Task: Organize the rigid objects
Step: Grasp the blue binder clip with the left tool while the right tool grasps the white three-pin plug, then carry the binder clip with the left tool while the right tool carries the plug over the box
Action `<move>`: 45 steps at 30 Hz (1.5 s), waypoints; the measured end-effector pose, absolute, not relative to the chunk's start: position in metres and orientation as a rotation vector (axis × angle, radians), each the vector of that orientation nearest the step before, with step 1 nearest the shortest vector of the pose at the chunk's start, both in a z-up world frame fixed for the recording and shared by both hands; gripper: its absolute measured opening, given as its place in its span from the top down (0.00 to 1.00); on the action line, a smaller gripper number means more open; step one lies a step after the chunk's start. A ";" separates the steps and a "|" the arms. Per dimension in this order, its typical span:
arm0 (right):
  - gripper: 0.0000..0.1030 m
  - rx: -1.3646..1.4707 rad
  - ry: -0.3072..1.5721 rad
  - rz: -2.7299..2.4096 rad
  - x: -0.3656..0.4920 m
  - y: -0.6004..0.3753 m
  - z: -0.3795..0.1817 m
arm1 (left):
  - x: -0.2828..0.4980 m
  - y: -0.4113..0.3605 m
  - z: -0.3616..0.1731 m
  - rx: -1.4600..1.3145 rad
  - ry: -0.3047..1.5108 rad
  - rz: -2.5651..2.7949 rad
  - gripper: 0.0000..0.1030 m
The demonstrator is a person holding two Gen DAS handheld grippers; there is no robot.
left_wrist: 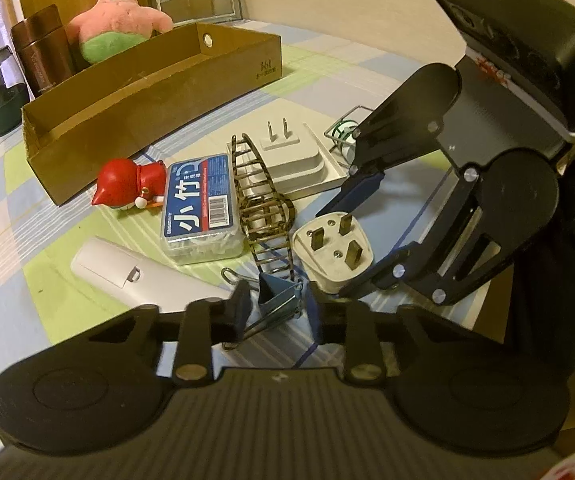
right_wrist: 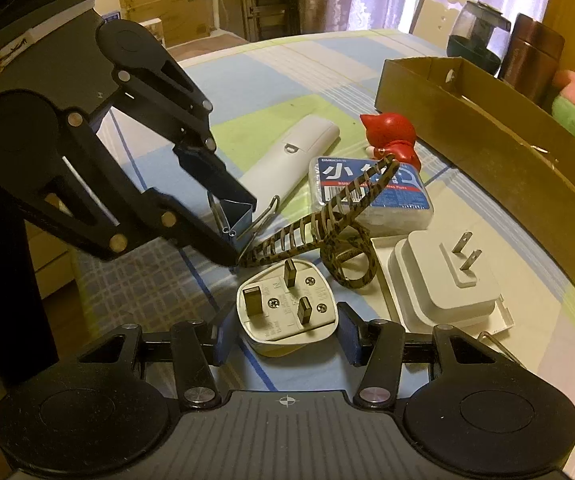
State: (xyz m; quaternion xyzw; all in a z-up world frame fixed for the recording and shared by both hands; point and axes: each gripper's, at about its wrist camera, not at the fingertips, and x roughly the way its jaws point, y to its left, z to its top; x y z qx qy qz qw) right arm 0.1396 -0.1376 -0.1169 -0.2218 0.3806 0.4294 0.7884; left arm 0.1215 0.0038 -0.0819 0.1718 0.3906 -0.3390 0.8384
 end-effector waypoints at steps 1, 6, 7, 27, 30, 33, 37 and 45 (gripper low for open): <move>0.53 -0.477 0.821 0.921 0.139 -0.138 -0.117 | 0.122 0.004 -0.082 0.363 0.829 -0.712 0.82; 0.53 -0.468 0.824 0.895 0.134 -0.140 -0.114 | 0.119 0.005 -0.079 0.378 0.819 -0.696 0.82; 0.53 -0.463 0.822 0.889 0.131 -0.141 -0.113 | 0.118 0.005 -0.077 0.377 0.818 -0.694 0.82; 0.53 -0.248 0.710 0.702 0.138 -0.163 -0.025 | 0.137 0.015 0.011 0.252 0.735 -0.489 0.82; 0.53 -0.200 0.694 0.651 0.159 -0.172 -0.004 | 0.158 0.012 0.025 0.231 0.710 -0.449 0.82; 0.53 -0.145 0.684 0.594 0.186 -0.184 0.014 | 0.185 0.008 0.039 0.213 0.684 -0.418 0.82; 0.53 -0.091 0.672 0.504 0.229 -0.197 0.025 | 0.223 -0.001 0.049 0.207 0.644 -0.384 0.82; 0.53 -0.019 0.706 0.371 0.307 -0.215 0.015 | 0.293 -0.008 0.031 0.166 0.656 -0.341 0.82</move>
